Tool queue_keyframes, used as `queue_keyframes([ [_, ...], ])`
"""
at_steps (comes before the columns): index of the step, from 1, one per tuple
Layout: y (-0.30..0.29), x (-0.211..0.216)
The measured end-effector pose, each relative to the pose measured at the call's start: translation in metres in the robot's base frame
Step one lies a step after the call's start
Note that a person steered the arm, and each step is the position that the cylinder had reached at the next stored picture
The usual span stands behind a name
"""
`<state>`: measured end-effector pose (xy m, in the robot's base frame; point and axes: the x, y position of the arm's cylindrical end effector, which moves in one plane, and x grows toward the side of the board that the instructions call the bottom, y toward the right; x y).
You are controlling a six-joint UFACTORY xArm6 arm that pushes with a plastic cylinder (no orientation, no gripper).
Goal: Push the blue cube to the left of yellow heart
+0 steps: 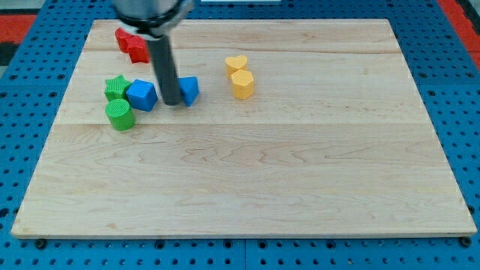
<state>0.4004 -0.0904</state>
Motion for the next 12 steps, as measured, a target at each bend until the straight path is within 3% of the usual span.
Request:
queue_keyframes([
  [2, 0.081, 0.006],
  [3, 0.055, 0.046],
  [4, -0.032, 0.022],
  [5, -0.074, 0.002],
  [6, -0.080, 0.015],
  [9, -0.119, -0.003],
  [11, -0.109, -0.043],
  [12, -0.109, -0.044],
])
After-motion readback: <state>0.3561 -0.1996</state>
